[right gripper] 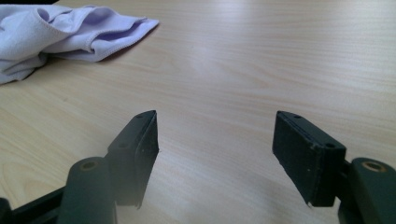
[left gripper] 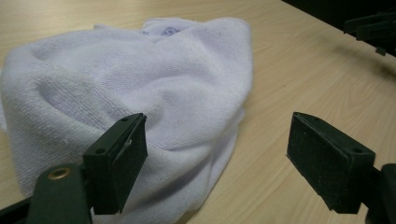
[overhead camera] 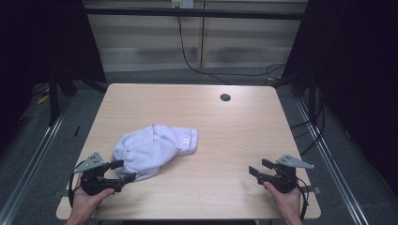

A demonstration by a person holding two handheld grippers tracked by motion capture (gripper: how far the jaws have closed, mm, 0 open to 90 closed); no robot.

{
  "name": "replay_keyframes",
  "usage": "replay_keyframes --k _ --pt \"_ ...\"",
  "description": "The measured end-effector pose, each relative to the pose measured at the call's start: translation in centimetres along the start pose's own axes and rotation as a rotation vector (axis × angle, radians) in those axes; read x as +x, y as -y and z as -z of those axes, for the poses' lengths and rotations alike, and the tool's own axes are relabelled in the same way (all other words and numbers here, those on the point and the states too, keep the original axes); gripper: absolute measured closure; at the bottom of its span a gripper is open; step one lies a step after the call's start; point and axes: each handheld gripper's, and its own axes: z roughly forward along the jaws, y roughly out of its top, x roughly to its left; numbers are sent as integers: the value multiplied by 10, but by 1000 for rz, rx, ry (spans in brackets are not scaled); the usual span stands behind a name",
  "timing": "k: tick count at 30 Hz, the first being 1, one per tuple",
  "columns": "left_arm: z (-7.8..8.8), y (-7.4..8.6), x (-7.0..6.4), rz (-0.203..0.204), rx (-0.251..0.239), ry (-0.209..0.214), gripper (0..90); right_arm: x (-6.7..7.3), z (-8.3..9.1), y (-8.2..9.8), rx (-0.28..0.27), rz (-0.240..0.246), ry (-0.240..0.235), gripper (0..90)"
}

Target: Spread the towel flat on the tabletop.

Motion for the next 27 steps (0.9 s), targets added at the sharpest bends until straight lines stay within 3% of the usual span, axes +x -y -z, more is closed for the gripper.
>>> replay_keyframes --k 3,8,15,17,19,23,25,27 --pt "0 -1 -1 -1 7 3 199 1 0 2 21 5 -4 313" --pt "1 -7 -4 6 2 26 226 4 3 5 39 7 -56 321" --pt "0 -17 -1 4 -2 34 281 19 -3 4 81 61 -97 320" --pt "-6 -26 7 0 17 31 298 26 -5 1 75 73 -125 320" --pt "-9 -30 11 1 27 29 310 28 -7 1 88 83 -123 320" --pt "-19 -49 32 11 30 -11 314 30 -9 0 97 90 -139 317" --pt "-21 -53 36 12 28 -25 314 30 -9 0 92 91 -144 316" --pt "-25 -63 45 -2 46 -40 320 29 -10 -1 90 90 -142 301"
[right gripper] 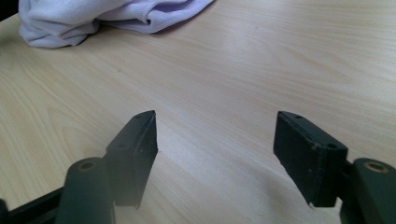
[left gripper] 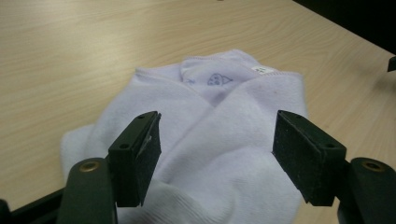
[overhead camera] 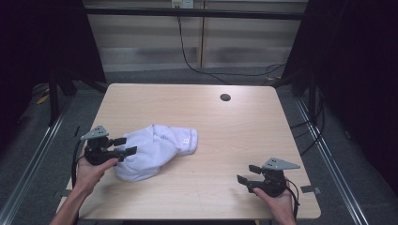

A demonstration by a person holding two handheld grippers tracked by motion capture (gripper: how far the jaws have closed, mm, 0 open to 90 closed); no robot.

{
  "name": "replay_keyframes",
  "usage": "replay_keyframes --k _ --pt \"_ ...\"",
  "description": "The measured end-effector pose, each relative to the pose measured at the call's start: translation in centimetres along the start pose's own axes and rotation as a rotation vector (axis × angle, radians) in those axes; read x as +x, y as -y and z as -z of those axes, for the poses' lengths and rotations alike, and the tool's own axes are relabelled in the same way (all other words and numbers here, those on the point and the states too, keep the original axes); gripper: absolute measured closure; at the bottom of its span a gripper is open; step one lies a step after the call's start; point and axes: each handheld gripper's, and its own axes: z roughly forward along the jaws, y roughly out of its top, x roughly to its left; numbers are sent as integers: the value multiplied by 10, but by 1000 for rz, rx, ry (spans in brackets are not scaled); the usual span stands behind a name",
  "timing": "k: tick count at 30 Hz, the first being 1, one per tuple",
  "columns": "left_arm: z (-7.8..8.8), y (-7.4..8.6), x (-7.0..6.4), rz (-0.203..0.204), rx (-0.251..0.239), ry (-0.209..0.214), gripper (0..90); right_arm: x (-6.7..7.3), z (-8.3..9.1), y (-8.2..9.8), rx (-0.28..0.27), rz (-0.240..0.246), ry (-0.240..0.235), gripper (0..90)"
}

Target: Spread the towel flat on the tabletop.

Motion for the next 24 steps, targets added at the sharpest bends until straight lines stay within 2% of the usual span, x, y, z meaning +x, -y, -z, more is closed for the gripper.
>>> replay_keyframes --k 2,4,5,7,9,10,12,13,14,15,17,19,22,24 --pt "-1 -2 3 -7 0 -8 320 0 0 0 -3 0 3 298" --pt "-5 -6 9 -13 29 -20 308 0 1 0 -3 -1 5 297" --pt "-12 -6 15 -19 45 -46 296 -1 1 0 -1 0 3 297" --pt "-17 -4 19 -13 57 -44 278 -1 0 0 -2 3 6 294" --pt "-28 2 29 9 100 -29 255 -1 0 0 2 -2 5 293" --pt "-34 7 31 24 114 -35 250 0 0 0 3 0 6 293" --pt "-43 19 33 27 135 -37 240 0 0 0 4 3 2 293" --pt "-45 23 34 31 126 -38 240 0 0 0 4 3 2 293" --pt "-44 28 32 27 106 -47 285 -1 -1 1 7 -1 3 293" --pt "-44 29 30 5 119 -58 315 -1 -1 1 6 1 -1 293" --pt "-43 29 28 -4 129 -57 346 -1 -1 1 7 1 -3 293" --pt "-43 34 24 -12 119 -56 434 1 -2 1 12 7 -4 293" --pt "-42 36 19 -15 120 -45 465 2 -2 1 12 7 -5 293" --pt "-40 39 8 -28 121 -26 473 1 -2 1 20 9 -4 293"
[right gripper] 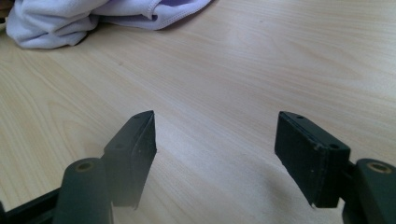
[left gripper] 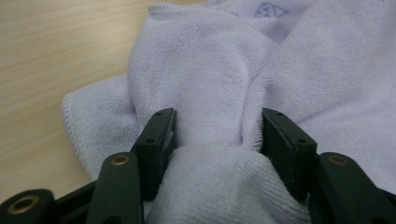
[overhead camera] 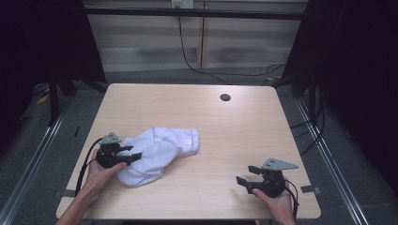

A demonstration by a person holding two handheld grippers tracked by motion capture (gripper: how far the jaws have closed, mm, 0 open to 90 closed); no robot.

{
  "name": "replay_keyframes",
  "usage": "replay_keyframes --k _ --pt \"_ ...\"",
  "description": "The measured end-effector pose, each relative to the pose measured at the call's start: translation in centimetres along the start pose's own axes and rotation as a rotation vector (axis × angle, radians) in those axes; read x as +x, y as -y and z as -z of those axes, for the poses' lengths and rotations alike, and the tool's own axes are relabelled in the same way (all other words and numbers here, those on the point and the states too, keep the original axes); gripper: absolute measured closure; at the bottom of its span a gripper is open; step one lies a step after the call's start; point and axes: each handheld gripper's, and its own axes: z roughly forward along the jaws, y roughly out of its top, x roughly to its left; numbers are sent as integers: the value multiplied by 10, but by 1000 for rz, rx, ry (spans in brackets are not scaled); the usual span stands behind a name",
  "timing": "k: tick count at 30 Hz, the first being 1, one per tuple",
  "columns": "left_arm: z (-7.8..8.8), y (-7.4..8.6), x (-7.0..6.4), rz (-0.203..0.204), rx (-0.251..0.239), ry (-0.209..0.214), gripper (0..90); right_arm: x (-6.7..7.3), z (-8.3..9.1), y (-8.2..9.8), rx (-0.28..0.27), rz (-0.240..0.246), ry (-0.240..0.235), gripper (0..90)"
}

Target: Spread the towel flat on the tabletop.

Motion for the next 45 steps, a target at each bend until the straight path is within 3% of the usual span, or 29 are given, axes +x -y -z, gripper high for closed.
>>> replay_keyframes --k 4,15,16,21,25,28,31,33,36,37,39,41,43,44,45 --pt "1 3 -12 -21 6 32 482 0 0 0 2 0 1 293" --pt "1 12 -52 -57 10 70 481 2 -1 -2 -2 4 -12 305" --pt "0 13 -61 -72 12 78 479 2 -1 -2 0 4 -12 315" --pt "-1 15 -84 -104 28 119 472 6 -3 -4 2 23 -31 330" --pt "0 16 -92 -105 38 154 456 10 -3 -6 2 30 -41 330" --pt "1 13 -93 -103 46 173 411 13 -4 -9 -6 35 -37 335" --pt "8 4 -86 -79 21 218 378 18 -9 -15 9 55 -65 323" --pt "12 -7 -80 -67 -20 211 363 24 -17 -26 26 75 -101 329" --pt "11 -18 -76 -71 -33 204 363 27 -24 -35 30 93 -121 341" --pt "8 -23 -74 -71 -41 208 370 32 -33 -47 24 115 -136 361" --pt "-1 -35 -67 -65 -43 192 377 35 -38 -54 21 125 -146 376" --pt "-14 -44 -59 -47 -24 191 379 44 -60 -71 29 156 -184 404" --pt "-20 -45 -57 -40 -13 197 374 46 -66 -74 34 161 -194 406" --pt "-29 -42 -54 -26 5 207 367 51 -84 -78 53 166 -211 407" --pt "-29 -42 -54 -26 5 207 354 53 -90 -78 62 165 -225 399"
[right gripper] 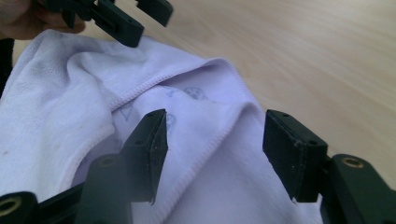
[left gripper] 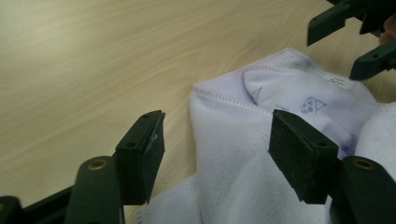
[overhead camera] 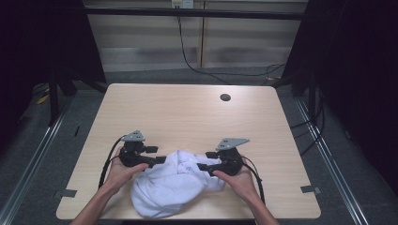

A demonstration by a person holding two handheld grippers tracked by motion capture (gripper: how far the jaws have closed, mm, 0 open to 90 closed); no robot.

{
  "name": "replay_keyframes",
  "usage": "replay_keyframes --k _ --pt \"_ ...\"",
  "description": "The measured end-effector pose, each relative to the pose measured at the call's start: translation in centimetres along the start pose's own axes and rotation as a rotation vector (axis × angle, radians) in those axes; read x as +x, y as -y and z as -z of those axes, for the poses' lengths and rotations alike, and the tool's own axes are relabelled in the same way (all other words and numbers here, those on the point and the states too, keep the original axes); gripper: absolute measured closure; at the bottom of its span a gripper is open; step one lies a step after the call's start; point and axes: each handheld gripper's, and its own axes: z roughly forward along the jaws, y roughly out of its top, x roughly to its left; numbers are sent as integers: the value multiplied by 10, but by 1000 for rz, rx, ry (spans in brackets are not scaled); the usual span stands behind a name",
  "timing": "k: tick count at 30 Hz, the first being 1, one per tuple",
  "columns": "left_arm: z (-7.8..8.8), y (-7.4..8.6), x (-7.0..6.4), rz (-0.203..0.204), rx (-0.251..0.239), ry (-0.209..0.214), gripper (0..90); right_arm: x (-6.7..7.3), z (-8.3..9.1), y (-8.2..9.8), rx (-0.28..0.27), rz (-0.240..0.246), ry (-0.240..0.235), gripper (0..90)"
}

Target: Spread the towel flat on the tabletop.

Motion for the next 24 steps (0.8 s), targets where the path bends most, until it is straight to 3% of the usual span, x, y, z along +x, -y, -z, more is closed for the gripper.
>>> replay_keyframes --k 1,4,7,8,10,13,16,20,24 --pt "-8 7 2 21 11 16 350 0 -8 0 8 -4 -17 389" --pt "-14 13 0 2 55 16 340 2 -21 1 24 -3 -47 376" --pt "-14 18 0 18 50 38 372 8 -35 5 56 15 -53 335" --pt "-14 21 0 14 46 67 461 12 -40 8 73 24 -35 333" --pt "-14 23 -3 -1 54 71 567 13 -41 9 70 25 -31 347" --pt "-11 22 -9 -51 57 58 692 19 -46 15 73 47 -40 581" --pt "-7 23 -9 -51 46 64 774 25 -45 13 73 71 -18 753" --pt "0 20 -9 -44 10 72 800 23 -40 9 67 63 5 843" --pt "8 16 -9 -28 -42 87 802 15 -28 4 27 37 43 849"
